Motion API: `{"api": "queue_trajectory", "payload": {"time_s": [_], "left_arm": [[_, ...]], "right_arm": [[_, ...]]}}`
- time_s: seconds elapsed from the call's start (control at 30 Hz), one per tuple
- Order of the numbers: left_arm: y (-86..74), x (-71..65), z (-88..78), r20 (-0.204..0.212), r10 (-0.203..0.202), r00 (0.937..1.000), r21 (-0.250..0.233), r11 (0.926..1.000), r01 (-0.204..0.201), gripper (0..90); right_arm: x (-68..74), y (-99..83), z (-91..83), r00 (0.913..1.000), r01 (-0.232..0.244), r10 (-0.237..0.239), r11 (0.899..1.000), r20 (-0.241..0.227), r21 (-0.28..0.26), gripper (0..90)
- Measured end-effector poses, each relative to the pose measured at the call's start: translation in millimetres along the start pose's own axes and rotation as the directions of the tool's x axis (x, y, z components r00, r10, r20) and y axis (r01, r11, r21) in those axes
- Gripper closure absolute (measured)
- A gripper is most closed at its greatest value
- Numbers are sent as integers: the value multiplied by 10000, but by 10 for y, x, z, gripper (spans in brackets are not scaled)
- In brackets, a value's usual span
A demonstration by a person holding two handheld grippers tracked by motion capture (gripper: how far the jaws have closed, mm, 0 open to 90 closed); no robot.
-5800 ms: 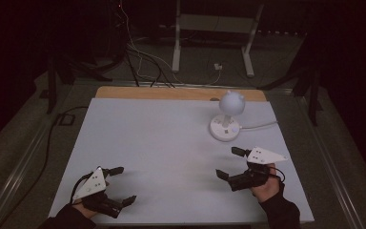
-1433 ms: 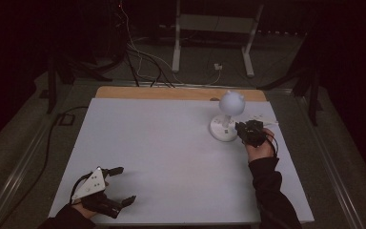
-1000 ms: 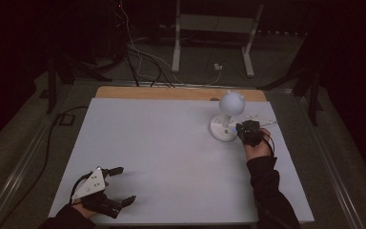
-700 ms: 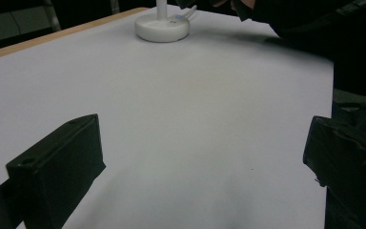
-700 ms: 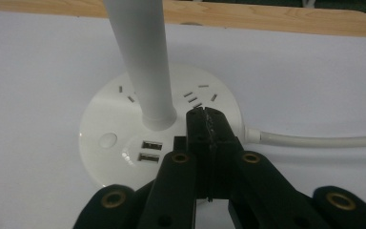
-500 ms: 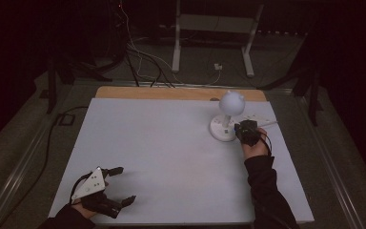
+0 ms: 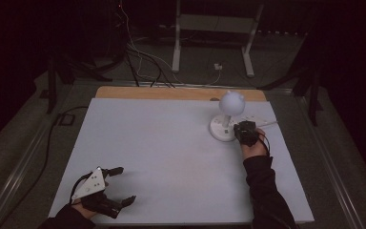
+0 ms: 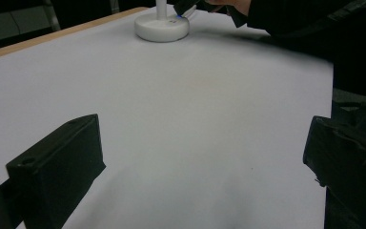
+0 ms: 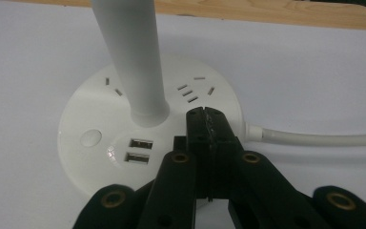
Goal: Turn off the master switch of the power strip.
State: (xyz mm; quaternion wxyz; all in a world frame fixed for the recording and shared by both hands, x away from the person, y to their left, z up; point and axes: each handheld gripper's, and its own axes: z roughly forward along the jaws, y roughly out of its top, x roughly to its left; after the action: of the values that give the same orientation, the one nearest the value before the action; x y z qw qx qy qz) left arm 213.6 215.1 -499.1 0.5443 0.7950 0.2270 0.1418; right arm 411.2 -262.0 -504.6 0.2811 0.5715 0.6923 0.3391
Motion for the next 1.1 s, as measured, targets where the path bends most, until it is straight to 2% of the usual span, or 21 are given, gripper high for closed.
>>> {"api": "queue_trajectory", "payload": {"time_s": [0.37,0.53,0.63,0.73,0.87,1.0,1.07,1.1], "left_arm": [[-2,-3,4,5,16,10000,38,10000,-17,4],[-2,-7,7,10,23,10000,53,10000,-23,4],[-2,-8,8,15,21,10000,55,10000,-21,4],[-1,-9,9,17,19,10000,47,10000,-19,4],[0,-10,8,20,34,10000,46,10000,-34,3],[-1,-10,9,18,9,10000,39,10000,-10,4],[-1,-10,11,19,5,10000,41,10000,-5,4],[-1,-11,11,25,5,10000,41,10000,-5,3]], "right_arm": [[38,-25,21,9991,384,-382,9992,198,-95,900],[47,-35,27,9989,370,-367,9993,289,-110,900],[76,-37,34,9970,632,-625,9979,464,-132,900],[103,-12,37,9946,816,-819,9966,639,77,900],[117,-11,38,9940,808,-813,9967,730,93,900],[94,-3,37,9958,689,-697,9975,587,150,900],[118,-12,38,9947,704,-709,9975,742,94,900],[134,-22,40,9925,866,-867,9962,860,47,900]]}}
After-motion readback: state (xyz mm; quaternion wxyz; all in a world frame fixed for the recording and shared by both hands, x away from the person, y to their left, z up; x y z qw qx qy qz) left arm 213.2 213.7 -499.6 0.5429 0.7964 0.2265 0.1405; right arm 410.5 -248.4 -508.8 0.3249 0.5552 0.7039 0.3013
